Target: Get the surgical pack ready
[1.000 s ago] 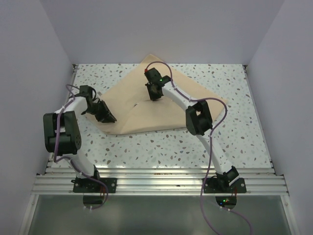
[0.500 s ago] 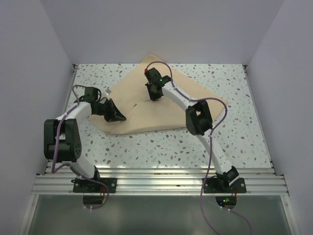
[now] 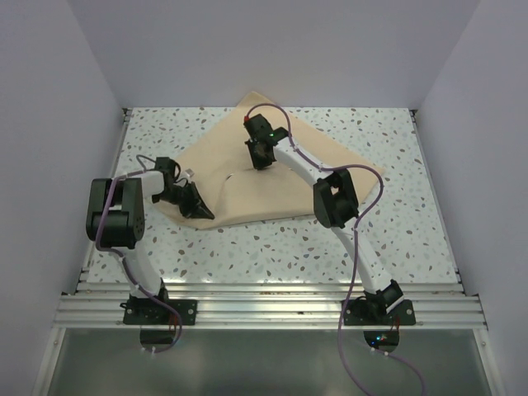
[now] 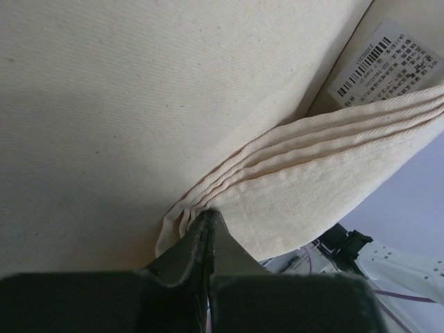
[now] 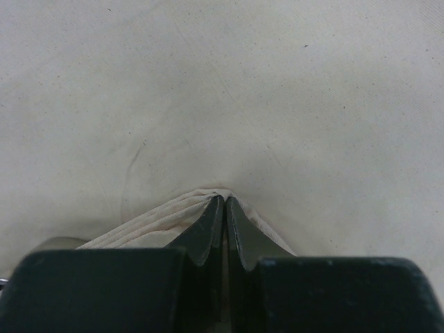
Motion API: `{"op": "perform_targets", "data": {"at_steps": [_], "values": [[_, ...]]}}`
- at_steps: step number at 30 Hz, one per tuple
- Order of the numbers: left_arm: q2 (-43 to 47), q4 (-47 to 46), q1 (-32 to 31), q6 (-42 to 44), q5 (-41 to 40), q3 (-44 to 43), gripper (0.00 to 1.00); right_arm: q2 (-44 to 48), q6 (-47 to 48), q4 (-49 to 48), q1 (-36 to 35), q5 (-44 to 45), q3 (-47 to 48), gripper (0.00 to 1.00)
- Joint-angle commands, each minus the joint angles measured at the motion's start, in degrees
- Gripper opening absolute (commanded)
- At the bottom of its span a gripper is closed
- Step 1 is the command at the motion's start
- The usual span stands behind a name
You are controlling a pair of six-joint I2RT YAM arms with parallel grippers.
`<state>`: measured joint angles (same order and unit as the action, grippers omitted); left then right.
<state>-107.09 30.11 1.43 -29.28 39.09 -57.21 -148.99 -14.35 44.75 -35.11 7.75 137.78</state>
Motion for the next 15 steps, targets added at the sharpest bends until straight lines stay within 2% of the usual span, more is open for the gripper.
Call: {"op": "perform_targets", "data": {"at_steps": [1,7,10,15], "values": [[1.6,1.9,0.1,4.1,-6.4,-3.1,0.0,-1.0,-0.5,0.9,0.5,-0.4,-0.8,0.04],[12.0,3.6,0.1,3.1,-9.5,-6.9,0.0,-1.0,-0.6,0.9,0.6,-0.4,-0.4,0.04],[12.7,2.2,-0.1,1.7,-6.4,-5.9,0.0,-1.0,-0.5,0.9,0.6,-0.5,-0.3,0.04],[10.6,0.0,-0.6,1.1,-2.4,1.5,0.0,-1.4,-0.4,1.1,0.6,-0.6,0.2,0.04]]}}
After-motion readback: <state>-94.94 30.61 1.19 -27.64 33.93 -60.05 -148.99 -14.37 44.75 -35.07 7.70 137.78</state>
